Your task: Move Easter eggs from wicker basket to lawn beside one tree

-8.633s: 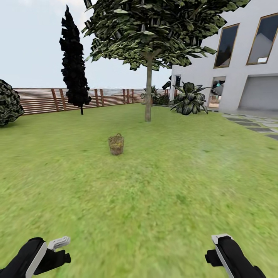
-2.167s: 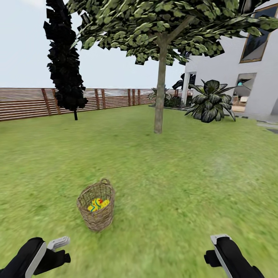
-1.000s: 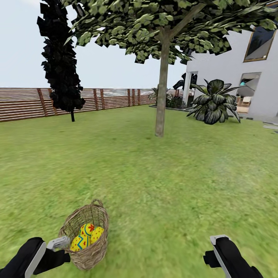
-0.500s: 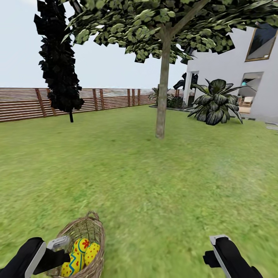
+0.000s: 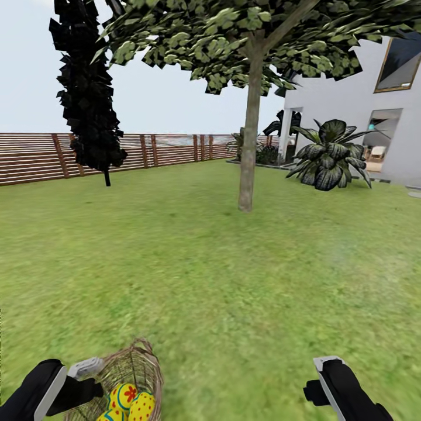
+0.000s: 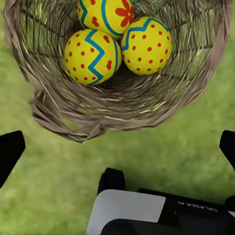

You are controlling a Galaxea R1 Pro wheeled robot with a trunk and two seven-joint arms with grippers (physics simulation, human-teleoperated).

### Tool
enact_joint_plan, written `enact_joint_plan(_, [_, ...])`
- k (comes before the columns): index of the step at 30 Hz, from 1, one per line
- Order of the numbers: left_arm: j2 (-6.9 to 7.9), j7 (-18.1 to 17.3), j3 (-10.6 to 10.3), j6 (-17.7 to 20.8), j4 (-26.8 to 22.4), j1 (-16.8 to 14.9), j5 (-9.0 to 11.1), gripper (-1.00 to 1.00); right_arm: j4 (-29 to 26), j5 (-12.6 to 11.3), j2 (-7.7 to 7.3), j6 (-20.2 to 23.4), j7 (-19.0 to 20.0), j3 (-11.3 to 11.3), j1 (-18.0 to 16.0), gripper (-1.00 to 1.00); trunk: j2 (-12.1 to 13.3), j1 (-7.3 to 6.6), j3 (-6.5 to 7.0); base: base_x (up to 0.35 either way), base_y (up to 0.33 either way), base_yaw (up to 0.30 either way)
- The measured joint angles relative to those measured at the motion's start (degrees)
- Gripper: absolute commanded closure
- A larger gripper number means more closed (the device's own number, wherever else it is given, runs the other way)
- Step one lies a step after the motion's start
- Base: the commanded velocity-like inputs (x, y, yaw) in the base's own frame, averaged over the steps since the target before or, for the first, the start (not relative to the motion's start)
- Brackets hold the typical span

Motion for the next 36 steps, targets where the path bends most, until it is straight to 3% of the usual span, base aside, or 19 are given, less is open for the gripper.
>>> enact_joint_plan(12, [0.64, 0.0, 0.06, -0.03, 0.03, 0.02, 0.02, -1.0, -0.01, 0.03, 0.04, 0.02, -0.01, 0.02, 0.0, -1.0, 0.0, 0.02, 0.0, 0.026, 0.119, 0.0])
enact_joint_plan(36, [0.66, -0.06, 0.23, -0.1, 0.03, 0.0, 0.16, -1.0, -0.02, 0.02, 0.04, 0.03, -0.02, 0.01, 0.0, -1.0, 0.0, 0.02, 0.0, 0.0, 0.005, 0.0])
